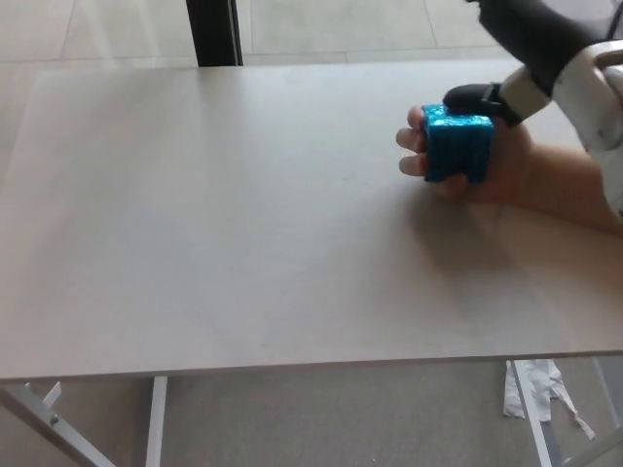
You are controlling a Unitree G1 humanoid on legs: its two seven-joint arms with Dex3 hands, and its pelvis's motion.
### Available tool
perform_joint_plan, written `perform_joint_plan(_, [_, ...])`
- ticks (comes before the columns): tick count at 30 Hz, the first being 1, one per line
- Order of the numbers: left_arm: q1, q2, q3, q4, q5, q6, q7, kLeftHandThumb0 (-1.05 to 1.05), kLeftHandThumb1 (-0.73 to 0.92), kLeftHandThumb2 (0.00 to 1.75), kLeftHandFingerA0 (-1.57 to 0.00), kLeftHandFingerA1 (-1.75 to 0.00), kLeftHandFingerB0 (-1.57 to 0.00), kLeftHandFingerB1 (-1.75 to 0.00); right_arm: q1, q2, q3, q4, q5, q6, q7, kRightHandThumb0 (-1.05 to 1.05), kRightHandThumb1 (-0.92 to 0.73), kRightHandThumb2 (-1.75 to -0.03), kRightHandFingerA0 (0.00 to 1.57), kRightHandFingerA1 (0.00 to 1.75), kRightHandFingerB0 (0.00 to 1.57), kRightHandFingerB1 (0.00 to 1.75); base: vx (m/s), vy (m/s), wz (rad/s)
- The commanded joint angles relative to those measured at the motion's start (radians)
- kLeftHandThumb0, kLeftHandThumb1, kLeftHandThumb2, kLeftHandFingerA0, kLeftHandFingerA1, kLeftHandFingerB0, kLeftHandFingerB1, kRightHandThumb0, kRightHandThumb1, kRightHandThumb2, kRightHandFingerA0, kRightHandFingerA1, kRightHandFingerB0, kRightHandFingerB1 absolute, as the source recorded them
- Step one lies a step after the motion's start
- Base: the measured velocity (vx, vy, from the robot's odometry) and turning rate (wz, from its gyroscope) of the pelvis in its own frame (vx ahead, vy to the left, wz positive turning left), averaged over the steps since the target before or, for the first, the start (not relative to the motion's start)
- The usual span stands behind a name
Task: The robot uses its right hand to pick up a cube kept in the middle of the desk infront of it and hands it to a person
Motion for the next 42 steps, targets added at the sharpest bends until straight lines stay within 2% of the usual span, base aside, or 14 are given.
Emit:
perform_joint_plan(1, [0.030, 0.028, 0.009, 0.009, -0.007, -0.015, 0.007, -0.79, 0.68, 0.61, -0.70, -0.51, -0.53, -0.43, 0.567, -0.207, -0.961, -0.678, 0.729, 0.003, 0.435, -0.53, -0.51, -0.56, 0.52, 0.41, 0.33, 0.32, 0.00, 0.000, 0.00])
perform_joint_plan(4, [0.030, 0.030, 0.017, 0.012, -0.014, -0.007, 0.006, -0.78, 0.68, 0.61, -0.70, -0.51, -0.55, -0.42, 0.731, -0.145, -1.248, -0.679, 0.847, -0.042, 0.411, -0.56, -0.44, -0.77, 0.45, 0.50, 0.35, 0.44, 0.00, 0.000, 0.00])
perform_joint_plan(8, [0.031, 0.031, 0.014, 0.012, -0.010, -0.007, 0.013, -0.78, 0.69, 0.61, -0.70, -0.51, -0.55, -0.42, 0.840, -0.118, -1.392, -0.611, 0.880, -0.136, 0.341, -0.54, -0.56, -0.58, 0.52, 0.38, 0.47, 0.35, 0.00, 0.000, 0.00])
perform_joint_plan(9, [0.033, 0.034, 0.017, 0.013, -0.013, -0.002, 0.015, -0.78, 0.68, 0.61, -0.72, -0.52, -0.55, -0.42, 0.873, -0.085, -1.478, -0.553, 0.930, -0.160, 0.279, -0.55, -0.44, -0.79, 0.60, 0.54, 0.43, 0.49, 0.00, 0.000, 0.00])
perform_joint_plan(12, [0.035, 0.039, 0.018, 0.011, -0.013, -0.008, 0.011, -0.79, 0.68, 0.61, -0.70, -0.52, -0.54, -0.42, 0.922, -0.041, -1.550, -0.508, 0.912, -0.194, 0.154, -0.50, -0.55, -0.58, 0.72, 0.48, 0.52, 0.36, 0.00, 0.000, 0.00])
perform_joint_plan(15, [0.037, 0.040, 0.019, 0.016, -0.012, -0.012, 0.012, -0.80, 0.68, 0.61, -0.68, -0.50, -0.53, -0.42, 0.957, 0.025, -1.645, -0.429, 0.943, -0.204, -0.007, -0.51, -0.46, -0.81, 0.65, 0.60, 0.48, 0.51, 0.00, 0.000, 0.00])
perform_joint_plan(16, [0.036, 0.040, 0.021, 0.016, -0.015, -0.008, 0.013, -0.80, 0.67, 0.61, -0.70, -0.50, -0.54, -0.42, 0.957, 0.030, -1.664, -0.371, 0.969, -0.247, -0.049, -0.41, -0.56, -0.58, 0.75, 0.53, 0.56, 0.40, 0.00, 0.000, 0.00])
perform_joint_plan(23, [0.036, 0.036, 0.020, 0.013, -0.015, -0.012, 0.011, -0.79, 0.69, 0.61, -0.70, -0.51, -0.55, -0.43, 0.894, -0.060, -1.660, 0.142, 0.903, -0.443, -0.333, -0.47, -0.66, -0.59, 0.72, 0.69, 0.62, 0.44, 0.00, 0.000, 0.00])
perform_joint_plan(28, [0.031, 0.035, 0.025, 0.013, -0.020, -0.008, 0.013, -0.78, 0.69, 0.61, -0.70, -0.53, -0.53, -0.43, 0.783, -0.032, -1.652, 0.163, 0.871, -0.322, -0.468, -0.44, -0.69, -0.61, 0.58, 0.91, 0.63, 0.51, 0.00, 0.000, 0.00])
perform_joint_plan(31, [0.035, 0.031, 0.021, 0.012, -0.017, -0.007, 0.014, -0.79, 0.68, 0.61, -0.70, -0.51, -0.54, -0.42, 0.689, -0.050, -1.655, 0.195, 0.859, -0.202, -0.520, -0.45, -0.72, -0.61, 0.54, 0.75, 0.63, 0.53, 0.00, 0.000, 0.00])
perform_joint_plan(34, [0.036, 0.028, 0.021, 0.015, -0.016, -0.006, 0.018, -0.80, 0.69, 0.61, -0.71, -0.51, -0.54, -0.42, 0.619, -0.088, -1.643, 0.315, 0.840, -0.173, -0.569, -0.38, -0.72, -0.64, 0.61, 1.52, 0.61, 0.61, 0.00, 0.000, 0.00])
perform_joint_plan(35, [0.038, 0.026, 0.021, 0.014, -0.017, -0.009, 0.019, -0.80, 0.69, 0.61, -0.74, -0.54, -0.53, -0.42, 0.609, -0.094, -1.641, 0.347, 0.840, -0.174, -0.570, -0.37, -0.73, -0.64, 0.65, 1.57, 0.59, 0.60, 0.00, 0.000, 0.00])
perform_joint_plan(40, [0.039, 0.016, 0.012, 0.015, -0.007, -0.025, 0.032, -0.80, 0.70, 0.61, -0.72, -0.52, -0.52, -0.43, 0.605, -0.041, -1.658, 0.422, 0.846, -0.131, -0.586, -0.43, -0.77, -0.62, 0.39, 0.98, 0.44, 0.51, 0.00, 0.000, 0.00])
perform_joint_plan(42, [0.039, 0.023, 0.019, 0.018, -0.013, -0.012, 0.029, -0.78, 0.70, 0.62, -0.73, -0.52, -0.54, -0.43, 0.620, -0.021, -1.681, 0.502, 0.879, -0.137, -0.571, -0.40, -0.74, -0.61, 0.43, 1.07, 0.42, 0.68, 0.00, 0.000, 0.00])
